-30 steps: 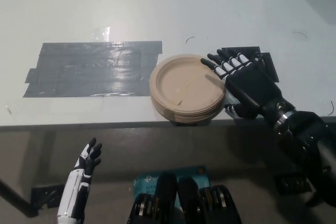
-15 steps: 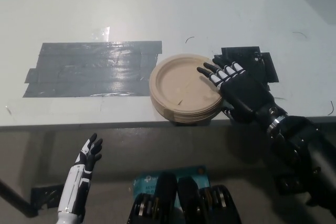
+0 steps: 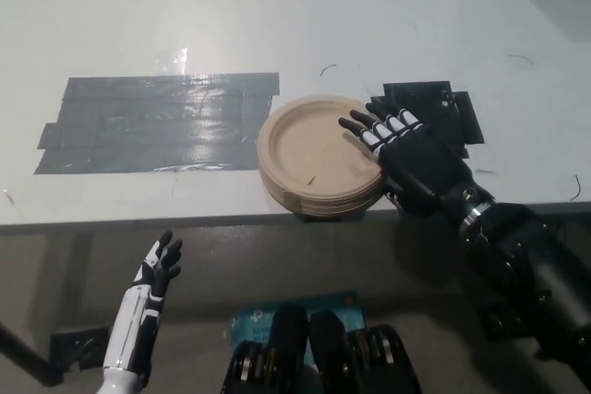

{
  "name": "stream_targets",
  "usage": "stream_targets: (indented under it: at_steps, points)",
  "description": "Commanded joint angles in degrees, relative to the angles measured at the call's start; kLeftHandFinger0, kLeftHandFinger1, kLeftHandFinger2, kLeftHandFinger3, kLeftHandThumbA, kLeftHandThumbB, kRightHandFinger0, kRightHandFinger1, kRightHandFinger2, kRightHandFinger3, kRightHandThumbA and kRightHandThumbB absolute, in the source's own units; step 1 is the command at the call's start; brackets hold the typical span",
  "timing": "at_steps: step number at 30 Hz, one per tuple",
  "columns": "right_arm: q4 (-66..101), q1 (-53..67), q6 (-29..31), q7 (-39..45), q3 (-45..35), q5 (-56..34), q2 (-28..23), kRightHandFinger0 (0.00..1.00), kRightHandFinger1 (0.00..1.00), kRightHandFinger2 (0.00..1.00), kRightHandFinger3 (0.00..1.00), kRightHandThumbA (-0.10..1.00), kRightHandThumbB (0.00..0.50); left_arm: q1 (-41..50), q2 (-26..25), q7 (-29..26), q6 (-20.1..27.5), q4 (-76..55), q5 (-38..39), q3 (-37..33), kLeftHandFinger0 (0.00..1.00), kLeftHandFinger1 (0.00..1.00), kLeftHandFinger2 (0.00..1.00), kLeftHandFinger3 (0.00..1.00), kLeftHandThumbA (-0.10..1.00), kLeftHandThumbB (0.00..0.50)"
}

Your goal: A stack of plates is kept in the middle of the desk close to the robot and the robot grabs the stack with its right hand, picks it up and hands it to a person.

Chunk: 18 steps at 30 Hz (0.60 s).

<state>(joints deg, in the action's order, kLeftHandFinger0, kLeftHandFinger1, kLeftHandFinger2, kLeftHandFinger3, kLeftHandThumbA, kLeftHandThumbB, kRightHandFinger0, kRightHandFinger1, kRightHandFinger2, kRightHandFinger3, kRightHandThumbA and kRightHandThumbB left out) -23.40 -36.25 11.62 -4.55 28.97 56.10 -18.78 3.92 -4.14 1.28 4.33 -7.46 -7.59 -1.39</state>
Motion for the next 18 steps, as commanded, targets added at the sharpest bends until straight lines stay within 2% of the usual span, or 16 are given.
stream_targets:
  at_steps: [1, 4, 5, 6, 8, 9, 10, 12, 13, 14, 15, 17, 18]
  points:
    - [-2.2, -2.7, 2.7, -1.9, 0.9, -0.8, 1.5, 1.00, 1.00, 1.00, 1.00, 0.93, 0.500, -0.9, -0.6, 0.2, 1.1, -1.1, 0.0, -0.2, 1.00, 1.00, 1.00, 1.00, 1.00, 0.000]
    - [-3.9, -3.1, 3.4, -1.8, 1.6, -0.7, 2.0, 1.00, 1.00, 1.00, 1.00, 0.87, 0.500, -1.1, -0.5, 0.4, 0.5, -1.4, 0.3, -0.2, 1.00, 1.00, 1.00, 1.00, 1.00, 0.001]
    - [-5.3, -3.5, 4.6, -2.7, 1.8, -1.2, 2.5, 1.00, 1.00, 1.00, 1.00, 0.76, 0.500, -1.3, -0.5, 0.4, 0.5, -1.3, 0.4, -0.1, 1.00, 1.00, 1.00, 1.00, 1.00, 0.000]
    - [-7.0, -3.8, 5.9, -3.8, 2.0, -1.6, 3.0, 1.00, 1.00, 1.00, 1.00, 0.74, 0.500, -1.4, -0.6, 0.4, 0.5, -1.2, 0.4, -0.1, 1.00, 1.00, 1.00, 1.00, 1.00, 0.000]
    - [-12.8, -5.5, 9.6, -7.4, 2.4, -2.4, 4.4, 0.99, 1.00, 1.00, 1.00, 0.56, 0.500, -1.7, -0.4, 0.3, 0.7, -1.0, 0.4, -0.1, 1.00, 1.00, 1.00, 1.00, 1.00, 0.000]
    - [-14.1, -5.8, 9.7, -8.2, 2.7, -2.0, 4.8, 0.67, 0.76, 0.85, 1.00, 0.49, 0.496, -1.6, -0.5, 0.3, 0.6, -1.0, 0.4, 0.0, 1.00, 1.00, 1.00, 1.00, 1.00, 0.007]
    - [-14.9, -6.0, 9.7, -8.8, 2.9, -1.7, 5.0, 0.67, 0.76, 0.85, 1.00, 0.49, 0.496, -1.6, -0.5, 0.3, 0.5, -1.1, 0.4, 0.0, 1.00, 1.00, 1.00, 1.00, 1.00, 0.007]
    - [-19.7, -6.9, 9.2, -15.0, 4.5, 1.3, 6.0, 0.07, 0.22, 0.34, 0.48, 0.14, 0.373, -1.7, -0.5, 0.5, 0.6, -1.1, 0.6, -0.1, 1.00, 1.00, 1.00, 1.00, 1.00, 0.001]
    - [-23.5, -7.6, 9.4, -20.2, 5.4, 2.7, 6.5, 0.01, 0.07, 0.17, 0.28, 0.05, 0.319, -1.9, -0.5, 0.5, 0.8, -1.0, 0.6, -0.2, 1.00, 1.00, 1.00, 1.00, 1.00, 0.000]
    - [-25.8, -8.0, 9.4, -22.7, 5.7, 3.0, 6.7, 0.00, 0.00, 0.15, 0.16, -0.06, 0.283, -2.1, -0.5, 0.6, 0.7, -1.1, 0.7, -0.2, 1.00, 1.00, 1.00, 1.00, 1.00, 0.000]
    - [-27.3, -8.4, 9.4, -24.2, 5.8, 3.0, 6.7, 0.00, 0.05, 0.24, 0.20, -0.09, 0.241, -2.2, -0.6, 0.6, 0.5, -1.2, 0.6, -0.2, 1.00, 1.00, 1.00, 1.00, 1.00, 0.000]
    - [-30.4, -9.4, 9.8, -27.2, 6.0, 2.7, 6.6, 0.00, 0.14, 0.43, 0.28, -0.10, 0.221, -2.7, -0.7, 0.8, 0.2, -1.3, 0.6, -0.2, 1.00, 1.00, 1.00, 1.00, 1.00, 0.000]
    - [-31.4, -9.7, 10.3, -28.8, 5.8, 2.2, 6.5, 0.00, 0.26, 0.62, 0.28, -0.10, 0.214, -2.9, -0.7, 0.8, 0.1, -1.4, 0.6, -0.2, 1.00, 1.00, 1.00, 1.00, 1.00, 0.000]
